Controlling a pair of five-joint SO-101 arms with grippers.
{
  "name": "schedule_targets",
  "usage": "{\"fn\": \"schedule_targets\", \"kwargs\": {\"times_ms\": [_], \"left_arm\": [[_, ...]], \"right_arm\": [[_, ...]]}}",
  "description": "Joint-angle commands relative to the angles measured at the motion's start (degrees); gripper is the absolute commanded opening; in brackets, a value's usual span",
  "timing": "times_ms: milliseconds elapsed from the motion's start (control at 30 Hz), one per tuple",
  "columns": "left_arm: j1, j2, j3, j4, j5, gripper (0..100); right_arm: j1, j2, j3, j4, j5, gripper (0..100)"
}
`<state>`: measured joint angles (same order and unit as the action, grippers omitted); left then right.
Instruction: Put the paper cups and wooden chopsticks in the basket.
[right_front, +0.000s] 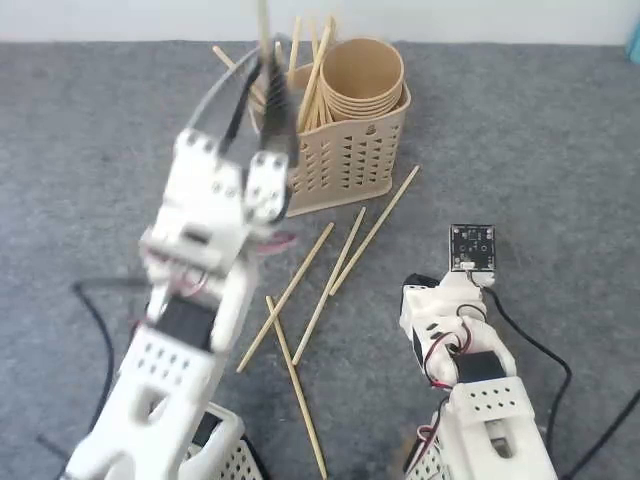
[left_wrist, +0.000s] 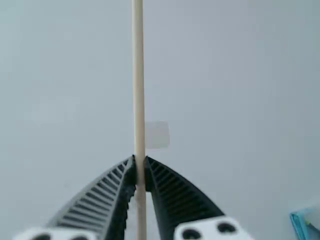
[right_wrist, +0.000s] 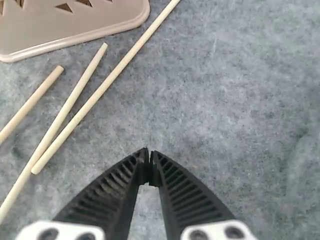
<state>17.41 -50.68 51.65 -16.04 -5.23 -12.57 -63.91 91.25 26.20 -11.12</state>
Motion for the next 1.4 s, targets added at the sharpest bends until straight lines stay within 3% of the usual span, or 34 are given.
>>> {"fn": "schedule_targets", "kwargs": {"times_ms": [0,333,567,733,967,1200,1367], "left_arm": [[-2.0,14.9,-11.0,-1.4,0.2,1],[-10.3,41.2,-27.2,-1.5,0.3,1],[-10.1,41.6,-24.7,1.1,-0.1,1],[-10.1,38.3,-23.6,8.4,-0.3,2],[-10.0,29.9,-23.8,22.9,0.3,29],[-10.5,18.6,-23.7,29.4,-0.1,17],[-10.5,9.3,-23.3,46.8,0.2,4]], "right_arm": [[0.2,-1.4,-0.2,-1.5,0.8,1.2],[0.1,-1.4,-0.2,-1.5,0.9,1.2],[0.1,-1.4,-0.2,-1.5,0.9,1.2],[0.1,-1.4,-0.2,-1.5,0.9,1.2],[0.1,-1.4,-0.3,-1.5,0.9,1.2],[0.1,-1.4,-0.3,-1.5,0.9,1.2],[0.1,-1.4,-0.3,-1.5,0.9,1.2]]}}
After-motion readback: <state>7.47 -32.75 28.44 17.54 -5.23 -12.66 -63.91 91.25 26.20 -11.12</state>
